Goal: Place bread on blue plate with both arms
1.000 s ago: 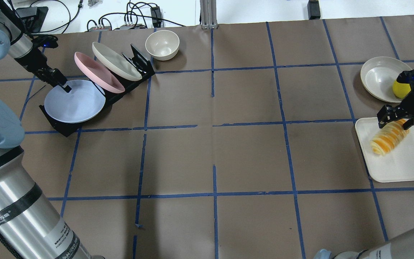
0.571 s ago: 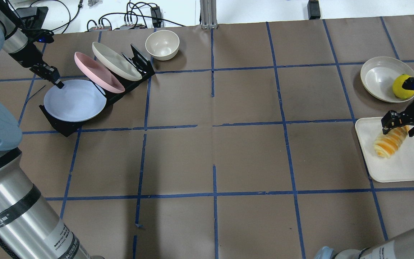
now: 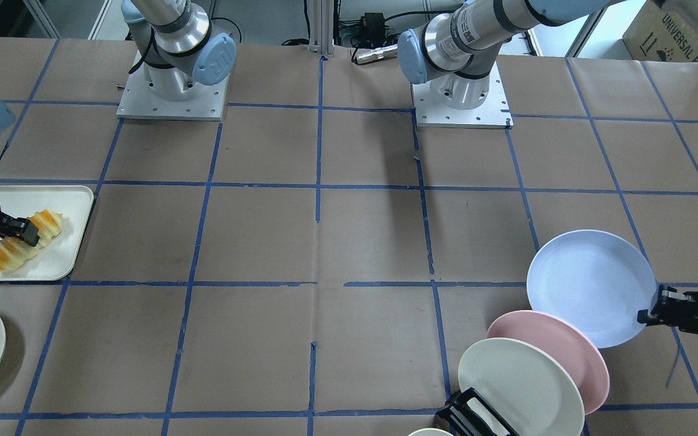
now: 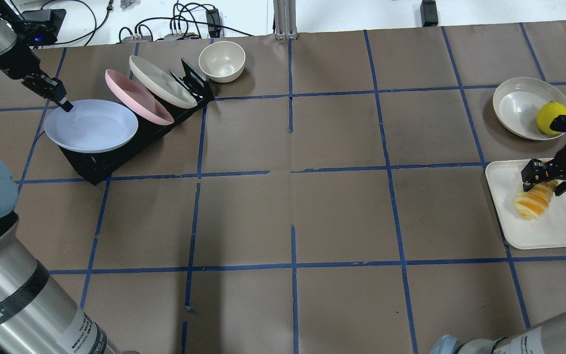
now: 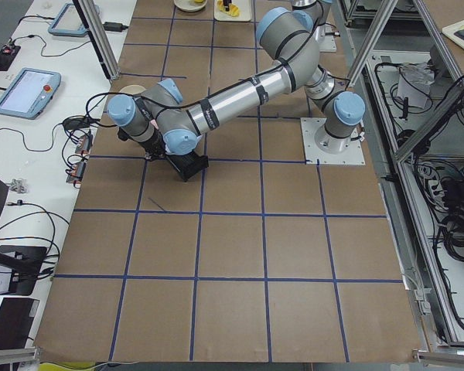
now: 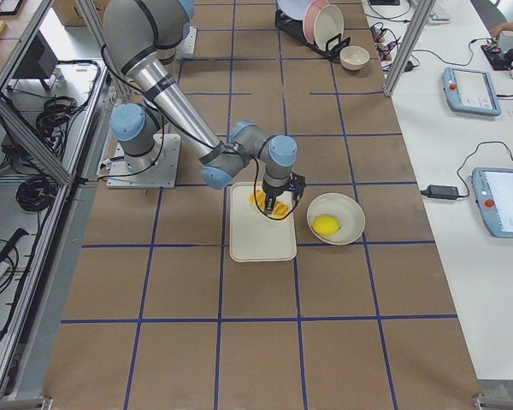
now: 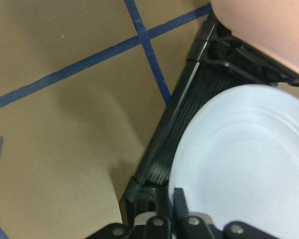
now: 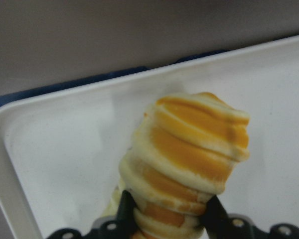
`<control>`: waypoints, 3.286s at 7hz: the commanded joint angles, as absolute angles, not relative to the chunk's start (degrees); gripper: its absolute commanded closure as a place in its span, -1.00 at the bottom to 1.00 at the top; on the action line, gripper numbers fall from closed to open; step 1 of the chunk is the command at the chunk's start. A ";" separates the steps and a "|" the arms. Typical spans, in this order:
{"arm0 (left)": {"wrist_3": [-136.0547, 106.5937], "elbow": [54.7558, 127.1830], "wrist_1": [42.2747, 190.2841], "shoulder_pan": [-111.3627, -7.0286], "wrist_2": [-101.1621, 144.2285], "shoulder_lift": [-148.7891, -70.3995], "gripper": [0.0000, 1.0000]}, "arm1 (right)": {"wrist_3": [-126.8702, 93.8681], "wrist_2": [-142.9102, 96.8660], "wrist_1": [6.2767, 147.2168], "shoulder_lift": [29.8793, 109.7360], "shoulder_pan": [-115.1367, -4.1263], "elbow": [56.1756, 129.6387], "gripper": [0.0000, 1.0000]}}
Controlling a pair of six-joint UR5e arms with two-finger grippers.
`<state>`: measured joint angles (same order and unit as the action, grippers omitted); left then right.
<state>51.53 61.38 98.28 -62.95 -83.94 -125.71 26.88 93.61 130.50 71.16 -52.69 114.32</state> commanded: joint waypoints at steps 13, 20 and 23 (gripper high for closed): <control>-14.12 89.54 85.47 -103.68 -80.07 -100.10 0.88 | 16.55 87.54 107.49 88.15 -86.61 100.55 1.00; -12.80 94.66 73.74 -103.46 -80.59 -98.71 -1.00 | 8.05 88.86 110.92 86.49 -97.10 101.69 1.00; 12.53 94.84 74.79 -85.23 -80.86 -98.95 -1.00 | -1.38 91.05 119.43 79.47 -106.85 101.78 1.00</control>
